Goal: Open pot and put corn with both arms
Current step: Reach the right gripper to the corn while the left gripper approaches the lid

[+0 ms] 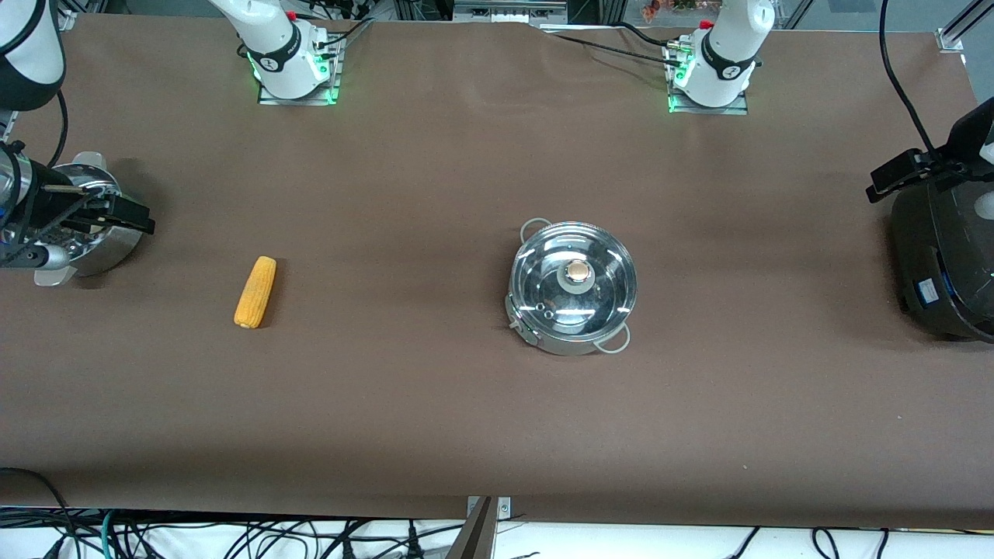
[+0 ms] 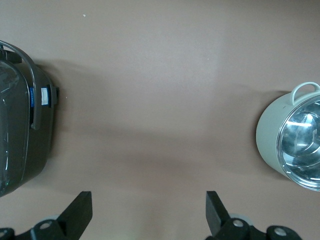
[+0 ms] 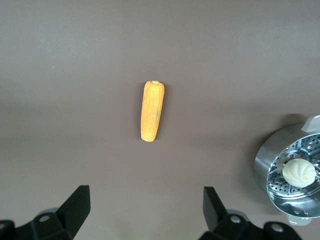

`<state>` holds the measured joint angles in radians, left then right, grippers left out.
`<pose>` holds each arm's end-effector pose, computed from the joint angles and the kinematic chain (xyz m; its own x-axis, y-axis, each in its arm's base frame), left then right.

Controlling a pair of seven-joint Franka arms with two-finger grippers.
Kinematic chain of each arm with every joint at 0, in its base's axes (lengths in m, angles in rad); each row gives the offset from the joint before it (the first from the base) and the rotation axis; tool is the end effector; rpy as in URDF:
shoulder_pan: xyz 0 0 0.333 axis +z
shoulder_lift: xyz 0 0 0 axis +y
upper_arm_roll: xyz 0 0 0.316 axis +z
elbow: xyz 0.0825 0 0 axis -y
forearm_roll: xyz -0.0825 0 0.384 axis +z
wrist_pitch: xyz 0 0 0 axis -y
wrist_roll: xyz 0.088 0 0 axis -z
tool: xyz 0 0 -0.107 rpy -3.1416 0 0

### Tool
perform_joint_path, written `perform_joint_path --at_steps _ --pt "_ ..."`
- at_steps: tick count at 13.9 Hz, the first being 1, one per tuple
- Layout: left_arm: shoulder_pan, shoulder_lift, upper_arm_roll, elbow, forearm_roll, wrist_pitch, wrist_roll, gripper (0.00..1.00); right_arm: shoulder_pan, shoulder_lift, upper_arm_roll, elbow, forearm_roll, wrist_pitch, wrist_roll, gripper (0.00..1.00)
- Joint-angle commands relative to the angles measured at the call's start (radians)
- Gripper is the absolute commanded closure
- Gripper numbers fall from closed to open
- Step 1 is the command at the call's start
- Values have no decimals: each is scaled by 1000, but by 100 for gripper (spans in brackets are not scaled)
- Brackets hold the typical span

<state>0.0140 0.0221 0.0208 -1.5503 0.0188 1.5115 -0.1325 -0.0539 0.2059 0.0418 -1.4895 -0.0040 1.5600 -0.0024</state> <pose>0.5545 0.0213 0.6168 0.9842 0.1676 -0.0578 0.1662 -0.9857 -0.0271 0.6093 -0.0101 0.5418 0.9908 -0.0094 -0.1348 -0.0101 -0.9999 -0.0049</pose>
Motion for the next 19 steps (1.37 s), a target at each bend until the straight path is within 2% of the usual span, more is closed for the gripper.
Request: perform_joint_path --at_steps 1,7,10,13,14,17,19 --pt "9 10 -5 24 -19 -19 21 0 -4 52 1 35 15 -9 -2 0" --pt "12 22 -7 9 -26 -5 22 0 5 205 7 35 25 110 1 0" --pt "4 36 -10 1 -20 -4 22 0 37 312 10 23 27 246 16 0" --pt "-5 45 -19 -83 -26 -7 25 0 66 400 9 3 24 362 85 0" --pt "-5 44 -25 -83 -37 -7 25 0 68 421 9 -9 19 397 85 0" --pt "-6 64 -102 -79 -108 22 -5 0 62 448 7 -92 18 498 70 0" --pt "-6 81 -175 -80 -109 79 -97 0 55 446 4 -115 12 499 64 0"
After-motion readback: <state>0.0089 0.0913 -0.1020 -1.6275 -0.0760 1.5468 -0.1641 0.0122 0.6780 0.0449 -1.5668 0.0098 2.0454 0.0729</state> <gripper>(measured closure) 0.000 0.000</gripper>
